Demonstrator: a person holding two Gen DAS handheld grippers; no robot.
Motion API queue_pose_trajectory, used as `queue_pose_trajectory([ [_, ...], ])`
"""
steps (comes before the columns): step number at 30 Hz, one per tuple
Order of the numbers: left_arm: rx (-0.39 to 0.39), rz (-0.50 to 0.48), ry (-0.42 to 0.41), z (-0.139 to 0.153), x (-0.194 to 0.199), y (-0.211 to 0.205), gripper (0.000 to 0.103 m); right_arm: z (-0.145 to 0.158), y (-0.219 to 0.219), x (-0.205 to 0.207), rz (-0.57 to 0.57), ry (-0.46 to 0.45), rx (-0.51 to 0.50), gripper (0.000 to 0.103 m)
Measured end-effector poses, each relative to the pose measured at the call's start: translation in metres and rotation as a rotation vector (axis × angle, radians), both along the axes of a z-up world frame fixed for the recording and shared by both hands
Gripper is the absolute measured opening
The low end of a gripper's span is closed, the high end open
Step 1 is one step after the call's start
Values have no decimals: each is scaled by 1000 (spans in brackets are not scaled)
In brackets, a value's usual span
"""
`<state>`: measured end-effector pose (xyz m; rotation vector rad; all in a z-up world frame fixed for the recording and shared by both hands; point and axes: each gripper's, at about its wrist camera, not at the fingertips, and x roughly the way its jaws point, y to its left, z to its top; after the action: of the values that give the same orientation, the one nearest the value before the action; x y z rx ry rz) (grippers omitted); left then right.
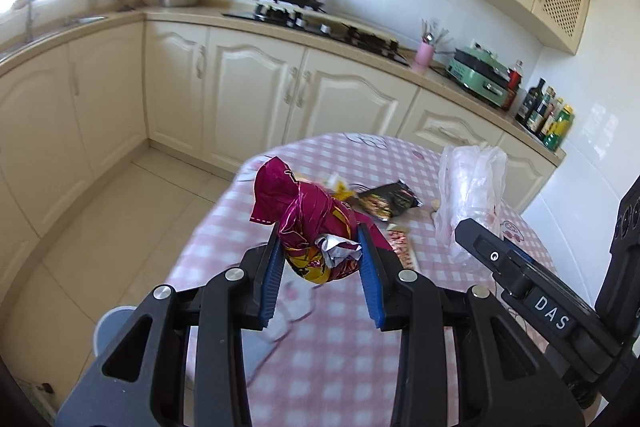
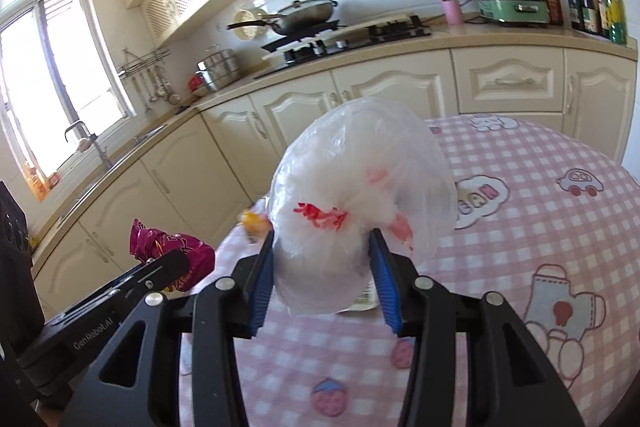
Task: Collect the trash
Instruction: 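Carry the pink wrapper and white bag over the blue bucket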
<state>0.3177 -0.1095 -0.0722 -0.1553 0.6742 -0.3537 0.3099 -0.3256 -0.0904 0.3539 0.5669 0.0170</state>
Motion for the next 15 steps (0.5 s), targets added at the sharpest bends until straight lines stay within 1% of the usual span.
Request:
queue_pose_trajectory([
  [8, 13, 119, -34, 11, -29, 63, 33, 24, 73, -12, 127, -38, -27, 45],
  [11, 11, 163, -31, 10, -39, 88, 33, 26, 101, -14, 178, -40, -35, 45],
  [15, 13, 234, -19, 5, -47, 125, 33, 23, 149, -12, 273, -22, -41, 45],
])
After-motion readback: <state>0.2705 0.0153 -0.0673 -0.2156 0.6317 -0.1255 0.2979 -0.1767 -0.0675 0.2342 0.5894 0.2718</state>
